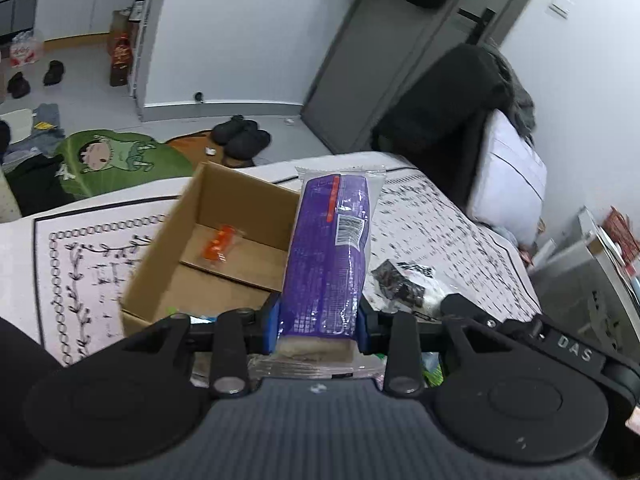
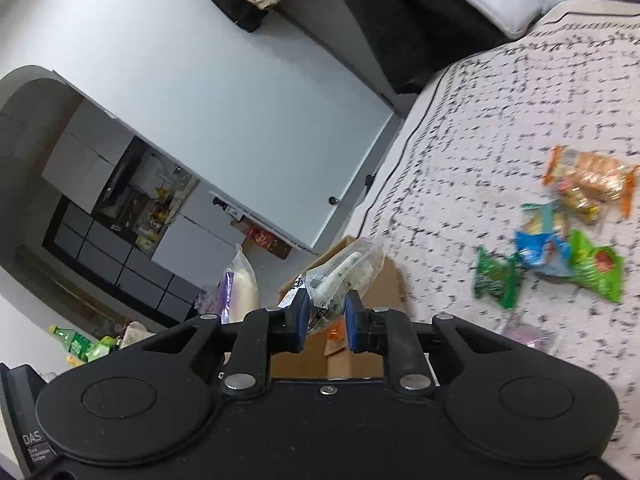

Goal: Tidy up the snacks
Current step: 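Carry purple roll and white pack over the box and open both grippers, then move left gripper to red wrapped bar while right gripper approaches green packet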

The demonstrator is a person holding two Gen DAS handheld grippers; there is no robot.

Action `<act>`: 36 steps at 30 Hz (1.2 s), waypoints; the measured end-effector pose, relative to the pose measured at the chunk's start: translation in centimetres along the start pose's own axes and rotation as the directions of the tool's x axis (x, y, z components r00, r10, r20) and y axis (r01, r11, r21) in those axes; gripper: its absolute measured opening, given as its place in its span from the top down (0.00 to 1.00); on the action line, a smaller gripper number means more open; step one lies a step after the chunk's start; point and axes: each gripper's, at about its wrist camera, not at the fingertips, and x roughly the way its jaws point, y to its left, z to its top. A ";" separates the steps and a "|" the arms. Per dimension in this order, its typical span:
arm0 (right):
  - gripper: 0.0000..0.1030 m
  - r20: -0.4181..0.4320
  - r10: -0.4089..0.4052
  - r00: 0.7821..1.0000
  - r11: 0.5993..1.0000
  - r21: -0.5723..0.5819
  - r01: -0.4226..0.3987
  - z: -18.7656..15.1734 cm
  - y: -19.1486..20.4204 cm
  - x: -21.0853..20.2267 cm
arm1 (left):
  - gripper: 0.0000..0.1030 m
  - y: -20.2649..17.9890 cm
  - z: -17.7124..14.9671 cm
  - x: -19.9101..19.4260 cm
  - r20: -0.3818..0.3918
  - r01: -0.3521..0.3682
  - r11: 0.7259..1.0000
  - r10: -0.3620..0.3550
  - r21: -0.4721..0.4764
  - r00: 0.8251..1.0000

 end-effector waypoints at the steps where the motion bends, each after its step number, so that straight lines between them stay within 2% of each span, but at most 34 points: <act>1: 0.82 -0.002 0.007 1.000 1.000 0.002 -0.007 -0.1 0.2 0.5 | 0.66 0.4 0.3 0.0 0.001 -0.007 1.000 0.007 -0.007 1.000; 7: 0.82 -0.031 0.025 0.999 1.000 -0.019 -0.025 -0.4 1.4 3.1 | 0.66 2.3 1.7 0.6 -0.011 -0.030 0.999 0.030 -0.014 1.000; 16: 0.81 -0.069 -0.003 0.998 0.997 -0.076 -0.002 -0.8 2.3 4.5 | 0.66 4.4 3.3 2.8 -0.065 -0.050 0.998 0.048 -0.027 0.997; 18: 0.74 -0.086 -0.032 0.996 0.997 -0.076 0.026 -0.8 2.4 4.8 | 0.65 4.5 3.5 3.1 -0.065 -0.052 0.998 0.051 -0.019 0.997; 22: 0.48 -0.066 -0.068 0.995 0.994 -0.089 0.062 -0.6 2.7 4.4 | 0.62 4.5 3.6 3.6 -0.061 -0.072 0.997 0.072 0.006 0.996; 26: 0.38 -0.055 -0.088 0.995 0.991 -0.106 0.082 -0.4 3.1 3.3 | 0.52 4.6 3.4 3.5 -0.085 -0.045 0.999 0.045 -0.002 0.995; 31: 0.24 -0.046 -0.121 0.992 0.985 -0.127 0.114 -0.2 3.5 2.1 | 0.40 4.2 3.3 2.8 -0.076 -0.069 0.997 0.070 0.018 0.995; 36: 0.12 -0.003 -0.156 0.988 0.975 -0.160 0.153 0.1 3.6 0.5 | 0.30 3.6 3.0 2.0 -0.067 -0.083 0.996 0.085 0.035 0.994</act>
